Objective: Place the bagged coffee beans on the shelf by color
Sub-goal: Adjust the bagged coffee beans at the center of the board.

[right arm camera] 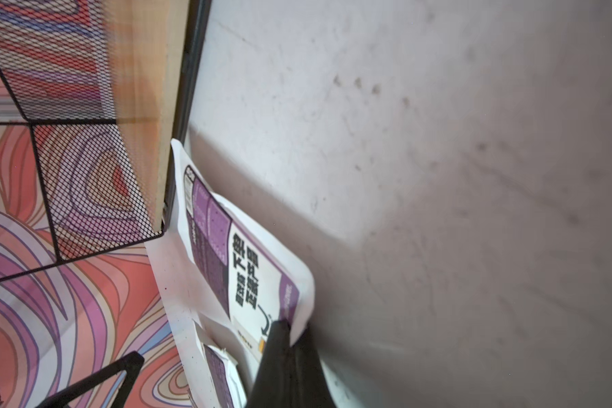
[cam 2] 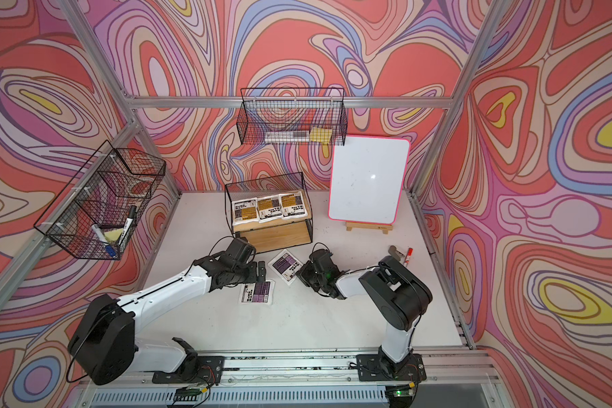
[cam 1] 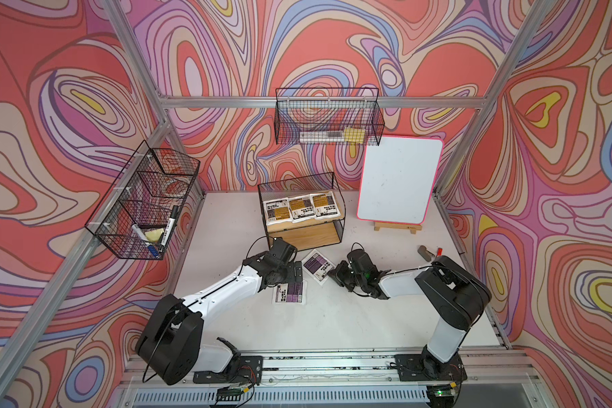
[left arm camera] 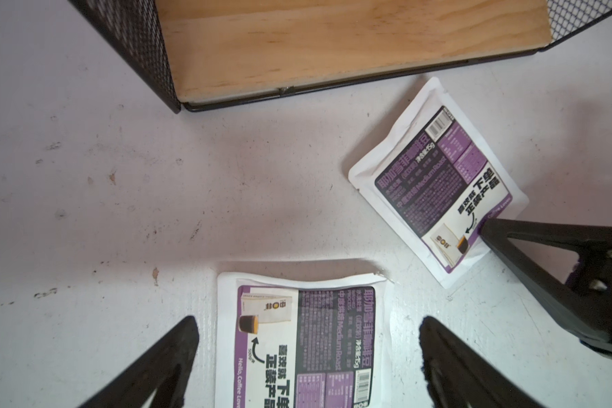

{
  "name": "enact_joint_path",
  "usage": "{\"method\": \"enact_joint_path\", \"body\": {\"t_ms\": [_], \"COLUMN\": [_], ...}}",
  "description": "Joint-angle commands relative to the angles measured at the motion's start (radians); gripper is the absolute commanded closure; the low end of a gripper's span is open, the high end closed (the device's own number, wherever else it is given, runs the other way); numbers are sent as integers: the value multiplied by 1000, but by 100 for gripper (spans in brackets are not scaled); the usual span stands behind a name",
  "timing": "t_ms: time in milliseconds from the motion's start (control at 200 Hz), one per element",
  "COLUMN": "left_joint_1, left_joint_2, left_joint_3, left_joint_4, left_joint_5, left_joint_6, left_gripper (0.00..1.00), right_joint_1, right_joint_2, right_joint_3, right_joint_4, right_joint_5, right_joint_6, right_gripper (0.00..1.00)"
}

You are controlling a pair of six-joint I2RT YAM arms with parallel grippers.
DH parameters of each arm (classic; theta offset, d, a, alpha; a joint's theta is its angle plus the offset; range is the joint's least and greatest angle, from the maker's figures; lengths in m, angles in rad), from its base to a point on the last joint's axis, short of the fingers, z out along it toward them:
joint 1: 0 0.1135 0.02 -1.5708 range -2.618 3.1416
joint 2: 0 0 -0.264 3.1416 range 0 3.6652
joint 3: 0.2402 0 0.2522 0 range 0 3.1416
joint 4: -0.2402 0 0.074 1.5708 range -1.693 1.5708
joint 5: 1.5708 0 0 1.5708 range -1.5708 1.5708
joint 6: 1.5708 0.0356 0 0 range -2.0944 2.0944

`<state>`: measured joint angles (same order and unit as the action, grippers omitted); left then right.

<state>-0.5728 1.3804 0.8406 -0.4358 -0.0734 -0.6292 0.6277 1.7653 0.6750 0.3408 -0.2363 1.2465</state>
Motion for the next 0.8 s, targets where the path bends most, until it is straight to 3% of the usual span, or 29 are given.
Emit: {"method": "enact_joint_path", "body": {"t_ms": [0, 195, 320, 401, 601, 791], "left_joint_1": [-12, -38, -67, -90, -123, -141], "left_joint_2": [17, 37, 68, 94, 154, 212], "left_joint_3": [33, 43, 61, 77, 111, 139], "left_joint_4": [6, 15, 20, 25, 33, 38], "left_joint_5": [3, -8, -28, -43, -80, -113], "left_joint_6": [27, 44, 56, 65, 88, 102], "left_gripper": [1, 1, 1, 1, 1, 1], "right_joint_1": [-27, -74, -87, -92, -94, -94], "right_joint_2": [-49, -105, -107, -102, -110, -117], "right_joint_3": [12, 91, 122, 116, 59, 0], "right_joint_4": [-238, -533, -623, -611, -491, -377], "right_joint_5": [-81, -127, -141, -156, -183, -207], "right_joint_6": [-155, -393, -464, -459, -369, -291], "right_gripper": [100, 100, 100, 94, 65, 58]}}
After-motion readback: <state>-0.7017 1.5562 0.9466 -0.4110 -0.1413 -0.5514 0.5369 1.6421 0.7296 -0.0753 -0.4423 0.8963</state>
